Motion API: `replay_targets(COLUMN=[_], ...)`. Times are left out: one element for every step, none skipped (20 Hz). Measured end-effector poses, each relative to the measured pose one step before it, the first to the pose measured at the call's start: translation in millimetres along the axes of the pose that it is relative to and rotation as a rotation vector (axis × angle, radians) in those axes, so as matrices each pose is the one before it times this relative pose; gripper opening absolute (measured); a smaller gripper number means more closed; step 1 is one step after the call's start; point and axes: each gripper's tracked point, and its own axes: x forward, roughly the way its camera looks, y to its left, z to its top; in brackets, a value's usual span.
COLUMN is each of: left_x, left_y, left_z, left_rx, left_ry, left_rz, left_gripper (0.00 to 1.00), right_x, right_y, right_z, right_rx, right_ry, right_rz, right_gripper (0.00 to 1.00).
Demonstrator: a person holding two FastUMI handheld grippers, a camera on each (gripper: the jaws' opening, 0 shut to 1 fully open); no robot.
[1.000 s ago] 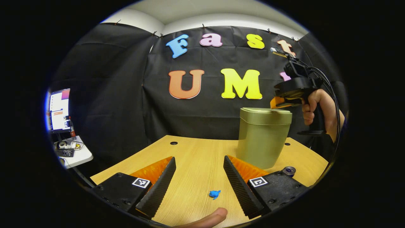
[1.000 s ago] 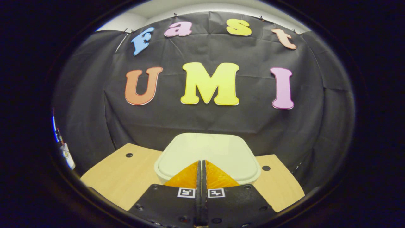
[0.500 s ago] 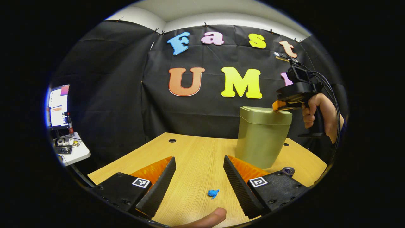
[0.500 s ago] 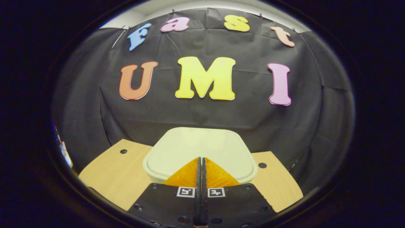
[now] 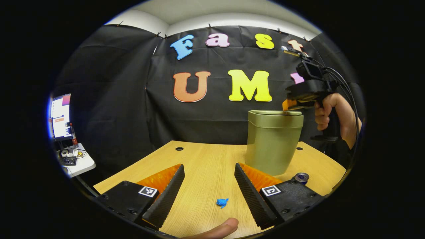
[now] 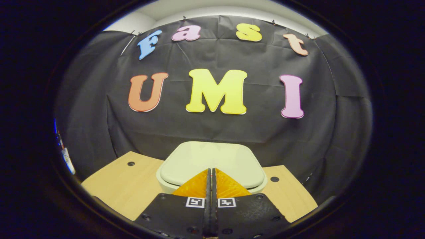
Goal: Press the lid of the desktop garbage bin to open it, pick up the crumpled paper on the desktop and throw it into the bin, then pick up the pop can on the desktop and drop it into the bin, and finally close the garbage bin lid.
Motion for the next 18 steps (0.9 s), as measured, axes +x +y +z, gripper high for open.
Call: replay_targets(left_x=[0.33,-0.03,1.20,0.30,0.86,0.72,0.39,0.41,0.83,0.43,0.90,0.99,-0.26,0.67,0.27,1.12,0.18,0.57], left_y=[-0.18,0.51,1.15,0.11,1.52,1.40,2.39,3.04,2.94,1.03,-0.65,-0.34,-1.94,0.42,1.46,1.17,1.63,0.51], left_z=[0.93,0.37,-1.20,-0.54,-1.57,-1.20,0.74,-0.28,1.34,-0.13,0.02,0.22,-1.98,-0.58,-0.56,-0.98,-0.66,0.88], left_rx=[-0.00027,-0.00117,-0.00203,-0.00033,0.00015,-0.00028,0.00080,-0.00084,-0.00010,-0.00010,0.00011,0.00012,0.00415,0.00509,0.00325,0.00305,0.00094,-0.00139], left_ry=[-0.00105,-0.00100,0.00077,0.00280,0.00267,0.00124,0.00164,-0.00105,-0.00002,0.00108,0.00164,0.00086,0.00391,0.00264,0.00118,0.00590,0.00186,-0.00069], left_rz=[0.00131,0.00052,0.00198,0.00184,0.00300,0.00644,0.00727,0.00909,0.00624,0.00417,0.00115,-0.00142,-0.00455,-0.00009,0.00649,0.00673,0.00159,0.00247], left_gripper=[0.98,0.98,0.98,0.98,0.98,0.98,0.98,0.98,0.98,0.98,0.98,0.98,0.98,0.98,0.98,0.98,0.98,0.98], right_x=[-6.88,-7.41,-9.15,-10.36,-9.63,-12.57,-11.92,-14.13,-11.86,-9.85,-9.55,-8.28,-7.54,-6.97,-11.54,-6.44,-8.20,-8.79], right_y=[-1.67,0.34,1.06,0.41,0.48,2.83,6.21,7.30,5.89,3.01,2.90,3.40,5.51,6.32,8.48,8.64,5.29,-1.11], right_z=[6.39,4.44,4.91,2.83,2.96,4.55,2.81,5.58,6.08,3.50,3.17,1.07,0.02,-3.20,-3.64,-2.97,-2.56,-4.18], right_rx=[-0.00277,-0.01342,-0.01936,-0.01655,-0.00372,0.00989,0.01440,0.00843,0.00113,-0.01485,-0.02640,-0.02505,-0.01589,-0.01254,-0.00459,-0.00473,-0.00992,-0.01533], right_ry=[-0.01425,-0.01432,-0.01277,-0.01242,-0.01333,-0.01102,-0.00808,-0.01668,-0.02432,-0.01989,-0.02059,-0.01151,-0.00618,0.00094,0.00308,0.00153,0.00305,0.00372], right_rz=[-0.00175,0.00003,0.00365,-0.00023,-0.00058,0.01042,0.01921,0.02249,0.01585,0.00623,0.00020,0.00029,0.00863,0.01193,0.02754,0.02496,0.01262,-0.00607], right_gripper=[0.00,0.00,0.00,0.00,0.00,0.05,0.00,0.00,0.07,0.24,0.33,0.46,0.59,0.67,0.76,0.91,0.95,0.91])
